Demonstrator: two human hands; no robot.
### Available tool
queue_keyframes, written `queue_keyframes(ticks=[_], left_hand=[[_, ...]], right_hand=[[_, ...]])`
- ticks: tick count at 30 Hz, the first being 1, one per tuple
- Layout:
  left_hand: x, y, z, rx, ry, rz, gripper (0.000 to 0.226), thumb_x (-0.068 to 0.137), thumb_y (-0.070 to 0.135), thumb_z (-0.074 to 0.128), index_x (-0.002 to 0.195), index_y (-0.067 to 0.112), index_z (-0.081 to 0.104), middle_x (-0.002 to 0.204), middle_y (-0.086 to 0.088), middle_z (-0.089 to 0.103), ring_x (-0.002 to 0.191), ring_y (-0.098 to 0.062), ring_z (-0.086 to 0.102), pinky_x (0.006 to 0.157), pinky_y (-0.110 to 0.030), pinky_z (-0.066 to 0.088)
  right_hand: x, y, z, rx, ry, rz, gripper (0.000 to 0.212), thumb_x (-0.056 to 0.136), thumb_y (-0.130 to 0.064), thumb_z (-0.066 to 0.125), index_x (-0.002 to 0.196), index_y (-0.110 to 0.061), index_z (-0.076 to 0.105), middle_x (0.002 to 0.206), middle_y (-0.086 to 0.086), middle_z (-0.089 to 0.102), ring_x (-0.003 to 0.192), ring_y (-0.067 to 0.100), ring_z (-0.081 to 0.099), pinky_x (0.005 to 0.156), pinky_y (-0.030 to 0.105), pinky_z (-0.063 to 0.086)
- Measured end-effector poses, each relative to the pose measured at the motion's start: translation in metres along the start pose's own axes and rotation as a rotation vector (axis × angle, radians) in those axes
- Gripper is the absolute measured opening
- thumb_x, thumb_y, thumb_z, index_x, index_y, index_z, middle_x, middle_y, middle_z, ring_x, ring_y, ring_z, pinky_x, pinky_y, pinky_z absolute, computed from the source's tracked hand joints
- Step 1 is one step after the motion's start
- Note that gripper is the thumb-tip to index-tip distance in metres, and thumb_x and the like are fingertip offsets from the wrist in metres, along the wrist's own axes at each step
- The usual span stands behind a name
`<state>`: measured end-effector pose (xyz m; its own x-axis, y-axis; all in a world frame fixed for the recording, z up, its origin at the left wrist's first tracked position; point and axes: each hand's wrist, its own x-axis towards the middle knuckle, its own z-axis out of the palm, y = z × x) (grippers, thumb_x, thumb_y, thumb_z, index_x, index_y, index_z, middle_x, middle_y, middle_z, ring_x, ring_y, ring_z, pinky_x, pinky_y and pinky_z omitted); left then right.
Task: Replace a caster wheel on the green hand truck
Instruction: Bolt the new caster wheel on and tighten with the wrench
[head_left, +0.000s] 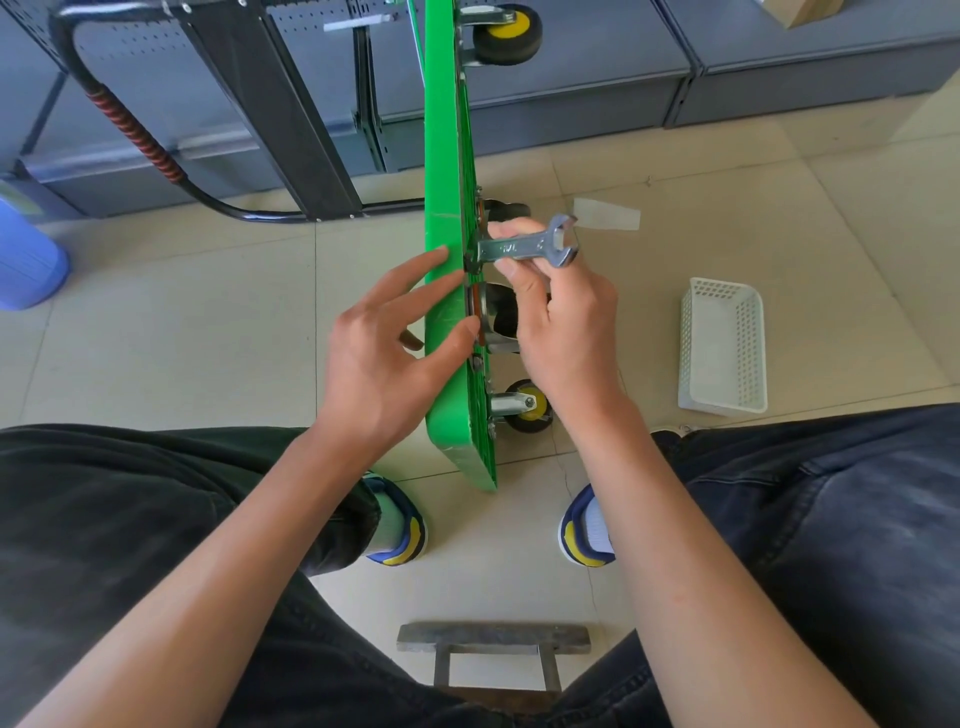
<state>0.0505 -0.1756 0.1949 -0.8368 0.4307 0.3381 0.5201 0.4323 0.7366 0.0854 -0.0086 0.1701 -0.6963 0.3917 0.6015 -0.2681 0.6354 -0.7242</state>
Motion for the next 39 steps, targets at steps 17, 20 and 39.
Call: queue_keyframes(ticks=[17,20,39], left_hand=[[0.0,0.0,0.0,-0.009,0.001,0.002,0.04,0.091,0.032,0.069,0.129,0.019,0.069,0.142,0.007,0.058,0.125,0.0,0.057,0.074,-0.022,0.057],[0.0,0.0,0.001,-0.009,0.002,0.001,0.04,0.091,0.032,0.068,0.129,0.019,0.069,0.142,0.007,0.058,0.125,0.0,0.056,0.074,-0.021,0.057],[0.0,-0.001,0.0,-0.004,-0.004,0.005,0.041,0.091,0.034,0.068,0.13,0.018,0.069,0.143,0.006,0.058,0.125,0.0,0.056,0.076,-0.022,0.058]], right_hand=[[-0.017,0.004,0.005,-0.048,0.007,-0.029,0.025,0.096,-0.006,0.068,0.119,0.003,0.071,0.112,0.011,0.076,0.097,0.019,0.074,0.09,0.014,0.052],[-0.013,0.003,0.005,-0.05,0.031,-0.03,0.024,0.097,-0.009,0.066,0.118,0.002,0.071,0.11,0.011,0.077,0.096,0.018,0.074,0.087,0.017,0.054],[0.015,0.01,0.011,0.021,0.008,0.065,0.021,0.1,-0.015,0.062,0.113,-0.002,0.071,0.092,0.006,0.076,0.073,0.021,0.07,0.064,0.037,0.056]])
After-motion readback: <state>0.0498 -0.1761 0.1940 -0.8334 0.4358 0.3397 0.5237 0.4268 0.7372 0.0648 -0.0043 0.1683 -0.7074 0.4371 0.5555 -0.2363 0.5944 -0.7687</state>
